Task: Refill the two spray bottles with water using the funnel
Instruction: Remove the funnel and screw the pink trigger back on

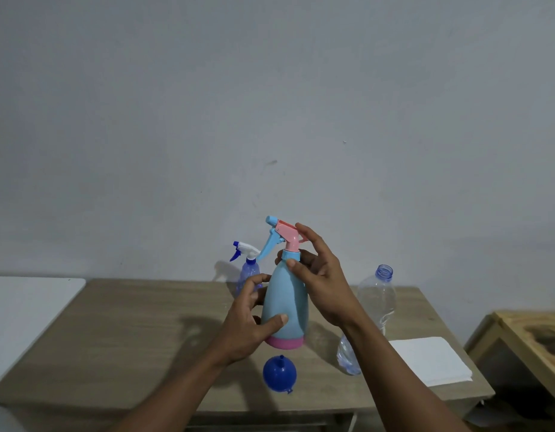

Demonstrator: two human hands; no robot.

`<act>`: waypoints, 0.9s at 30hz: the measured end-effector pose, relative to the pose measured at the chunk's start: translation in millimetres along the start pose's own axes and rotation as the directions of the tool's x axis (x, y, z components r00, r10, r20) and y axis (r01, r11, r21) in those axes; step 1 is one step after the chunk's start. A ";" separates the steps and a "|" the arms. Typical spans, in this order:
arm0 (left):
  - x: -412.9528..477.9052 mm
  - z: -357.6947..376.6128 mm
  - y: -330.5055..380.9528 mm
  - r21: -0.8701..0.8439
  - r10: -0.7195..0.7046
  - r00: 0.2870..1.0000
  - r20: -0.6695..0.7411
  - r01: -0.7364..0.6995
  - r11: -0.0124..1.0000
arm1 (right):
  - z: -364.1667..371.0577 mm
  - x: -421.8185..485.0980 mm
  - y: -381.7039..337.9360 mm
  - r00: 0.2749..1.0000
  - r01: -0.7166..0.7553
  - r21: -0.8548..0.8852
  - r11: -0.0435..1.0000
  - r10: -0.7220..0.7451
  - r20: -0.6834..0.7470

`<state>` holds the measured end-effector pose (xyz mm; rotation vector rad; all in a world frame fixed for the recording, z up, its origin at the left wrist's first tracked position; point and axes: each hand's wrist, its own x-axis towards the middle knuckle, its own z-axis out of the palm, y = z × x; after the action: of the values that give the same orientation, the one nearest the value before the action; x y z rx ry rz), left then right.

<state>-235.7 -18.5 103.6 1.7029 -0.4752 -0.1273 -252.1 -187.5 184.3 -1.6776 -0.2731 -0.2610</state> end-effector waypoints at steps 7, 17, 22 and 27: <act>-1.7 3.3 11.1 0.083 0.085 0.996 -0.019 -0.083 0.993 | -1.1 8.9 -3.3 0.999 0.021 0.014 1.000 -0.021 -0.037; 5.8 -1.4 14.8 0.035 0.104 0.995 0.000 -0.104 0.994 | -9.2 18.8 -15.2 0.999 0.015 0.105 0.994 -0.011 -0.042; 7.8 -2.1 16.0 0.035 0.114 0.993 0.001 -0.114 0.993 | -10.6 22.1 -13.8 0.999 0.006 0.128 0.992 -0.001 -0.039; 8.6 -1.0 16.2 0.018 0.114 0.993 -0.004 -0.114 0.993 | -11.1 22.8 -15.3 0.999 0.047 0.089 0.995 -0.046 -0.016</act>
<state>-231.4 -22.7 121.0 1.6891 -0.5701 -0.0354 -235.7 -196.1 207.4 -1.5824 -0.3095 -0.2909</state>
